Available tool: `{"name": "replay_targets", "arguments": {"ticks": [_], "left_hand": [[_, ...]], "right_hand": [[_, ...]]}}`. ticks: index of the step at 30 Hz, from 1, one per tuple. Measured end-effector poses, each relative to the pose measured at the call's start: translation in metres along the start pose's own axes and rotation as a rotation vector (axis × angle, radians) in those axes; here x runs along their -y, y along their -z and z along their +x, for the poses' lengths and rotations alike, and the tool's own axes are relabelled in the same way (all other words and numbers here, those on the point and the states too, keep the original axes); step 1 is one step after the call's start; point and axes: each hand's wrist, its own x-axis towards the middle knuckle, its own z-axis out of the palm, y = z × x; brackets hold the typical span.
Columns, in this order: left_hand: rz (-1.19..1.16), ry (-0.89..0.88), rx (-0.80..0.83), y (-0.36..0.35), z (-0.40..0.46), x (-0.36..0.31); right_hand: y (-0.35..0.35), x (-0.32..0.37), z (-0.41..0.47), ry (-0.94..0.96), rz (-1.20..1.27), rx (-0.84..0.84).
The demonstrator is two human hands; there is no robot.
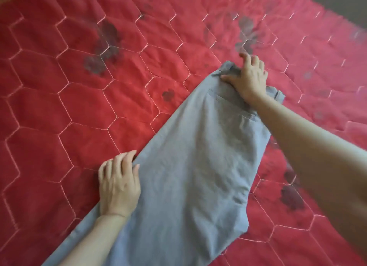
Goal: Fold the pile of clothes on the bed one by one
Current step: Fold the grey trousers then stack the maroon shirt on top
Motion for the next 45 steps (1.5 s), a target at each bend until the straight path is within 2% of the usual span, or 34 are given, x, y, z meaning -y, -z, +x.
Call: {"name": "replay_targets", "arguments": {"ticks": [3, 6, 8, 10, 15, 19, 21, 23, 25, 30, 35, 37, 39, 41, 45], "left_hand": [[0.034, -0.136, 0.049, 0.001, -0.001, 0.0], [0.079, -0.227, 0.175, 0.004, 0.004, -0.001], [0.113, -0.21, 0.233, 0.005, 0.005, -0.002], [0.133, -0.185, 0.262, 0.005, 0.005, -0.003], [0.166, -0.173, 0.277, 0.002, 0.006, -0.001], [0.167, -0.17, 0.274, 0.0, 0.005, 0.0], [0.164, -0.175, 0.27, 0.0, 0.005, -0.001], [0.169, -0.182, 0.273, 0.001, 0.006, 0.0], [0.168, -0.185, 0.282, 0.001, 0.006, 0.0], [0.153, -0.179, 0.301, 0.001, 0.005, 0.0], [0.13, -0.173, 0.311, 0.002, 0.006, -0.001], [0.12, -0.174, 0.303, 0.002, 0.005, -0.001], [0.103, -0.181, 0.299, 0.0, 0.006, 0.0], [0.085, -0.189, 0.299, -0.001, 0.007, 0.002], [0.078, -0.197, 0.309, -0.004, 0.005, 0.004]], "right_hand": [[-0.011, 0.018, -0.061, 0.324, -0.09, -0.116], [-0.038, 0.028, -0.124, 0.621, -0.147, -0.003], [-0.045, 0.018, -0.13, 0.695, -0.291, 0.113], [-0.044, 0.002, -0.106, 0.627, -0.385, 0.125], [-0.029, -0.01, -0.053, 0.263, -0.317, 0.077], [-0.034, 0.011, -0.09, 0.032, -0.243, -0.018], [-0.047, 0.032, -0.152, 0.091, -0.17, -0.026], [-0.058, 0.041, -0.22, 0.268, -0.165, 0.054], [-0.058, 0.018, -0.252, 0.344, -0.224, 0.13], [-0.024, -0.06, -0.226, 0.116, -0.373, 0.085], [-0.021, -0.034, -0.241, -0.153, -0.16, 0.025], [-0.026, -0.006, -0.264, -0.038, -0.108, -0.033], [-0.039, 0.017, -0.295, 0.22, -0.147, 0.004], [-0.048, 0.011, -0.326, 0.301, -0.221, 0.083], [-0.048, -0.042, -0.375, -0.073, -0.204, 0.098]]}}
